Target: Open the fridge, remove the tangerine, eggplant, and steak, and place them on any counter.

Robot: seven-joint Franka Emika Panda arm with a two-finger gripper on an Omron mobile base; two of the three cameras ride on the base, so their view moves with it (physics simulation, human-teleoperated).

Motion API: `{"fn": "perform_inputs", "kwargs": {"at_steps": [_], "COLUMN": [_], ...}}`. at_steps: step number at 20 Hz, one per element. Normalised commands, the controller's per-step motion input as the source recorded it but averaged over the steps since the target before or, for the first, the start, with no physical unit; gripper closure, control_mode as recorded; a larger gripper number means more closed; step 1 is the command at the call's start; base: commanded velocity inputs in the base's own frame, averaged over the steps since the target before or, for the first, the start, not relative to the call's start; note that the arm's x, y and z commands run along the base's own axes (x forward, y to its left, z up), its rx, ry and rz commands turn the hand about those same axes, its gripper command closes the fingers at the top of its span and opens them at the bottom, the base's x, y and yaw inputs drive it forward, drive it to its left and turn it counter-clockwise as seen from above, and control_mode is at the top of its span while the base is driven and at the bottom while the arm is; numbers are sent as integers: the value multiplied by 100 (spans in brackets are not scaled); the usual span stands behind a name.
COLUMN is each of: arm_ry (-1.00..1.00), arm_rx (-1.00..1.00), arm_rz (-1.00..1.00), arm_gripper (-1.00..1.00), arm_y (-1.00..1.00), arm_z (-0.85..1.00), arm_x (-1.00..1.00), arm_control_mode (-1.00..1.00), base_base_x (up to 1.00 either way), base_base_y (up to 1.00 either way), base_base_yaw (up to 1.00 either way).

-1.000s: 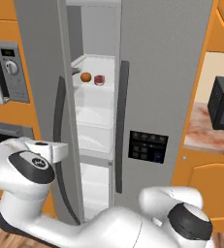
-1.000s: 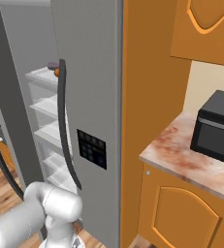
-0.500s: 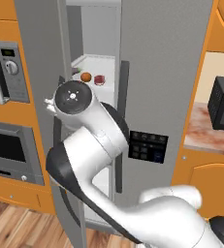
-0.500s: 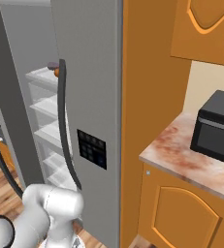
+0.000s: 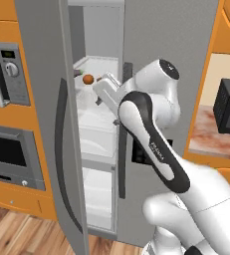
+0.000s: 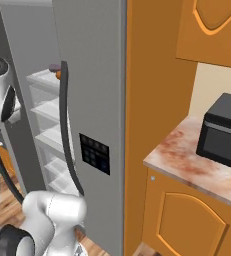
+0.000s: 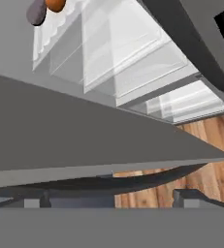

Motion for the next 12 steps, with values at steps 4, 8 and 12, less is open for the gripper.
{"fn": "perform_inputs", "kwargs": {"at_steps": [4, 8, 12], "arm_ry": [29, 35, 26], "arm_rx": [29, 20, 9], "arm_rz": [25, 27, 28], "arm_gripper": [-100, -100, -100], "arm_y": [10, 42, 62], "arm_z": [-27, -33, -31], "arm_x": [100, 100, 100], "arm_control_mode": [-100, -100, -100], "base_base_x": [0, 0, 0], "base_base_y": [0, 0, 0], "base_base_yaw": [0, 0, 0]}}
